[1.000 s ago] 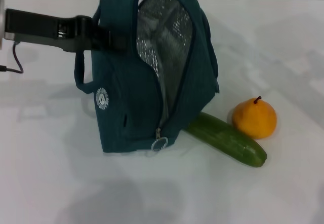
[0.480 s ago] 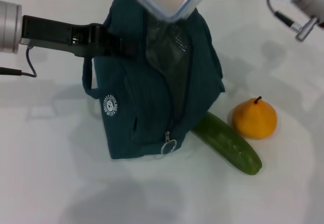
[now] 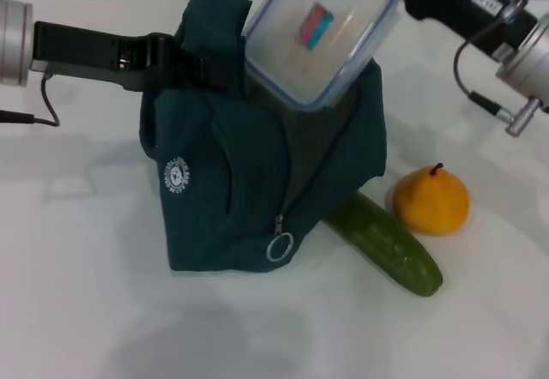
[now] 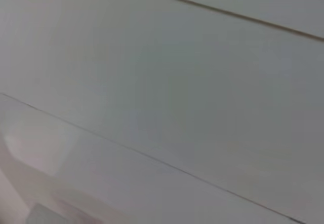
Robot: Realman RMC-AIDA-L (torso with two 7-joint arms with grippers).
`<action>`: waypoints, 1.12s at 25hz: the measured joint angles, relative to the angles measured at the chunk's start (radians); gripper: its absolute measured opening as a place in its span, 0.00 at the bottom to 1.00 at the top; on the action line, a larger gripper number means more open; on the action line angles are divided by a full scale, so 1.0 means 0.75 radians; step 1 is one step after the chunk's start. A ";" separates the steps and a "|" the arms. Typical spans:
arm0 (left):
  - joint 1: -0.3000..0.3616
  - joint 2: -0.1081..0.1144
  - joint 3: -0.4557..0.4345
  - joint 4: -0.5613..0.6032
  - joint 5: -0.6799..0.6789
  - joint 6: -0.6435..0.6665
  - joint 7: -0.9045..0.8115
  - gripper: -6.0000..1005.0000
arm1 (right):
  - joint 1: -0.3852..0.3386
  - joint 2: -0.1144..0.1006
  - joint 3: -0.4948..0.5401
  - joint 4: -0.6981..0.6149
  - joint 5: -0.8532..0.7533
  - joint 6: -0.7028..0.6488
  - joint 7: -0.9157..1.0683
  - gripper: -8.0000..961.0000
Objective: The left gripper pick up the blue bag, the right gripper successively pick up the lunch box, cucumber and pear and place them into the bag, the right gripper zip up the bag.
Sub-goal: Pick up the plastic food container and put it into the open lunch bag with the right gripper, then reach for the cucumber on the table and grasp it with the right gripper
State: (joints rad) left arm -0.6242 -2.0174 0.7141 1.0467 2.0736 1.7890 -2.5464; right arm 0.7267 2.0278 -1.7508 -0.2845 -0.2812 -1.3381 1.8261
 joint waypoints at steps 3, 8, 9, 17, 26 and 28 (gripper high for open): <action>0.001 0.001 -0.001 -0.001 -0.002 -0.002 0.000 0.04 | 0.002 0.000 -0.070 -0.002 -0.001 0.040 -0.013 0.22; 0.001 0.000 -0.001 -0.001 -0.003 -0.003 0.000 0.04 | 0.017 0.000 -0.201 -0.062 0.002 0.161 -0.029 0.23; 0.003 0.000 -0.001 -0.001 -0.003 -0.003 0.000 0.04 | 0.020 0.000 -0.222 -0.077 0.000 0.184 -0.031 0.23; 0.010 0.001 -0.001 0.000 -0.004 -0.003 0.006 0.04 | 0.028 0.000 -0.301 -0.142 0.004 0.243 -0.117 0.24; 0.014 0.010 -0.014 0.000 -0.004 -0.002 0.006 0.04 | -0.057 -0.020 -0.157 -0.112 0.013 0.099 -0.173 0.34; 0.018 0.012 -0.030 0.005 -0.004 -0.001 0.009 0.04 | -0.085 -0.036 -0.083 -0.091 0.010 0.036 -0.198 0.41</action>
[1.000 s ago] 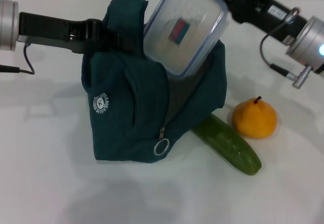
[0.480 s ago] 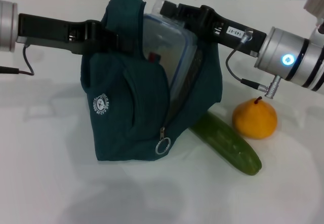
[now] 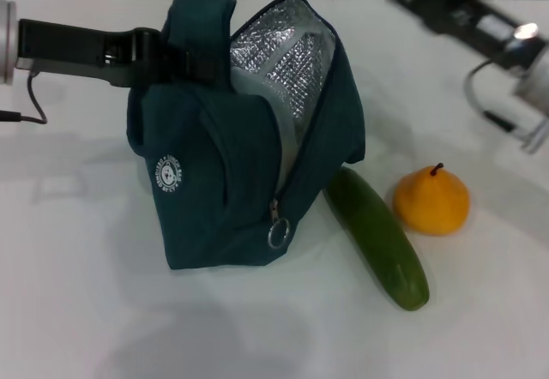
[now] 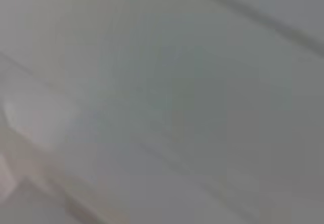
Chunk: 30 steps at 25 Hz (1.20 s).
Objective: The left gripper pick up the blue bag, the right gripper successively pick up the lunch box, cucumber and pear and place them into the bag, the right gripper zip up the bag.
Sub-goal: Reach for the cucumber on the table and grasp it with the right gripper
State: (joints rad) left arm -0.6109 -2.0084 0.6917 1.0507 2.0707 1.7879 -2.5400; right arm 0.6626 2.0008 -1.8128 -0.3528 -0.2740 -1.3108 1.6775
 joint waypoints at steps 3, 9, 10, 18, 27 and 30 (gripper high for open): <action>0.010 0.006 -0.005 0.003 -0.001 0.002 0.001 0.04 | -0.071 -0.052 0.107 -0.003 -0.022 -0.088 -0.066 0.52; 0.039 0.013 -0.006 0.004 -0.026 0.005 0.000 0.04 | -0.132 -0.201 0.231 -0.092 -0.321 -0.118 -0.120 0.70; 0.040 0.013 -0.006 0.004 -0.027 0.005 0.000 0.04 | -0.135 -0.219 0.256 -0.114 -0.401 -0.115 -0.115 0.73; 0.040 0.020 -0.006 0.004 -0.028 0.003 -0.003 0.04 | -0.186 -0.245 0.598 -0.542 -1.227 -0.057 0.242 0.88; 0.032 0.021 -0.006 0.004 -0.023 -0.003 -0.002 0.04 | 0.065 -0.222 0.782 -1.000 -2.088 -0.338 1.094 0.88; 0.029 0.024 -0.006 0.004 -0.020 -0.010 0.002 0.04 | 0.218 -0.213 0.786 -1.012 -2.299 -0.487 1.262 0.88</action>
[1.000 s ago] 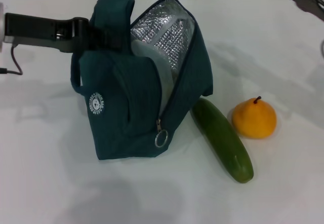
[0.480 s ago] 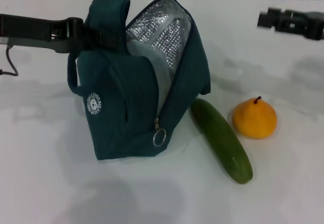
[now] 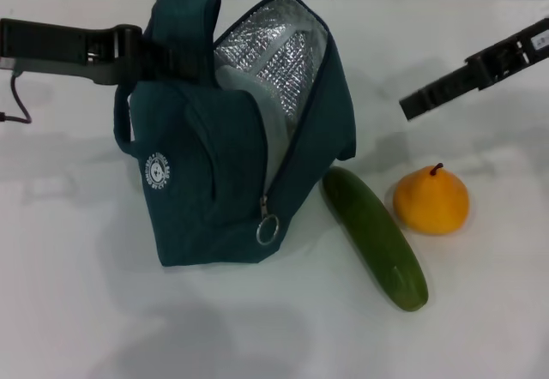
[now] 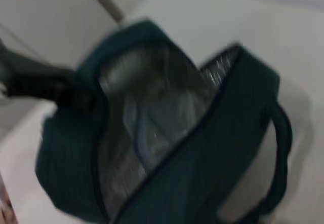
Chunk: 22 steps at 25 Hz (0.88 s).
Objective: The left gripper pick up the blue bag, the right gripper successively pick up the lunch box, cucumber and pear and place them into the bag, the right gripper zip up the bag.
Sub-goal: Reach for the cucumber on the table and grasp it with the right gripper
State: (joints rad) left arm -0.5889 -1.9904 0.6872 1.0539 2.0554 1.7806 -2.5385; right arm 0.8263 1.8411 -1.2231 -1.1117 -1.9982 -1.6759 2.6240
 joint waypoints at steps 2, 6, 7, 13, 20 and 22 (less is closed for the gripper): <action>0.000 0.001 0.000 0.000 0.000 -0.002 0.001 0.04 | 0.101 0.017 0.012 0.013 -0.117 -0.092 0.064 0.88; -0.007 0.003 0.003 0.000 0.001 -0.012 0.003 0.04 | 0.237 0.058 0.084 0.079 -0.198 -0.233 0.089 0.88; -0.012 0.003 0.005 -0.001 0.001 -0.014 0.004 0.04 | 0.265 0.067 0.099 0.105 -0.203 -0.258 0.091 0.88; -0.021 0.003 0.010 -0.002 0.002 -0.016 0.006 0.04 | 0.403 0.132 0.109 0.244 -0.327 -0.350 0.107 0.88; -0.019 0.003 0.010 -0.006 0.002 -0.016 0.007 0.04 | 0.494 0.227 0.077 0.305 -0.611 -0.378 0.116 0.88; -0.018 0.003 0.010 -0.007 0.002 -0.016 0.009 0.04 | 0.497 0.237 0.041 0.314 -0.638 -0.362 0.116 0.87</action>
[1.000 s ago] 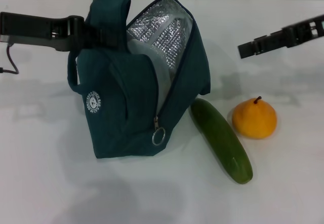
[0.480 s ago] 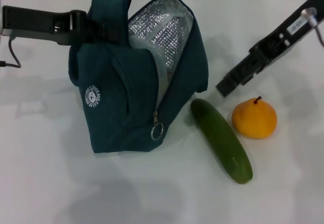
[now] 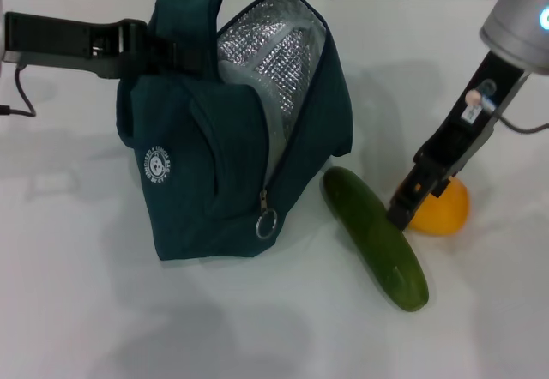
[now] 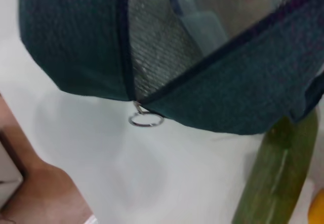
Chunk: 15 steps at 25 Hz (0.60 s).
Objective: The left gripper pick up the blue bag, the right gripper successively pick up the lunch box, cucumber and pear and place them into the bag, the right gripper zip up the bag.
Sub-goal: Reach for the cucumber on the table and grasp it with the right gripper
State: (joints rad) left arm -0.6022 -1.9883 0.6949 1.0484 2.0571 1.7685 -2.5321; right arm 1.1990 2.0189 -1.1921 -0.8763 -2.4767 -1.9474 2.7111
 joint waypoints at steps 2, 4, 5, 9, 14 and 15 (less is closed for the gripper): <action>0.002 0.000 0.000 0.000 0.000 0.000 0.001 0.04 | -0.003 0.002 -0.029 0.016 0.001 0.021 0.001 0.87; 0.005 -0.001 0.000 0.001 0.000 0.000 0.001 0.04 | -0.008 0.003 -0.038 0.040 0.003 0.047 0.002 0.87; 0.008 -0.002 0.000 0.004 0.000 0.000 0.001 0.04 | -0.011 0.003 -0.044 0.049 0.003 0.062 0.002 0.87; 0.013 -0.005 0.000 0.003 0.000 0.000 0.007 0.04 | -0.038 0.009 -0.125 0.066 0.014 0.175 0.000 0.87; 0.013 -0.008 0.000 0.001 0.000 0.000 0.010 0.04 | -0.058 0.011 -0.212 0.066 0.075 0.267 -0.002 0.87; 0.013 -0.008 0.000 0.001 0.000 0.000 0.010 0.04 | -0.068 0.011 -0.228 0.066 0.104 0.299 -0.006 0.87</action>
State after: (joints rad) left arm -0.5926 -1.9941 0.6949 1.0489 2.0570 1.7685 -2.5248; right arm 1.1478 2.0275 -1.3630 -0.8267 -2.3987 -1.7228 2.7066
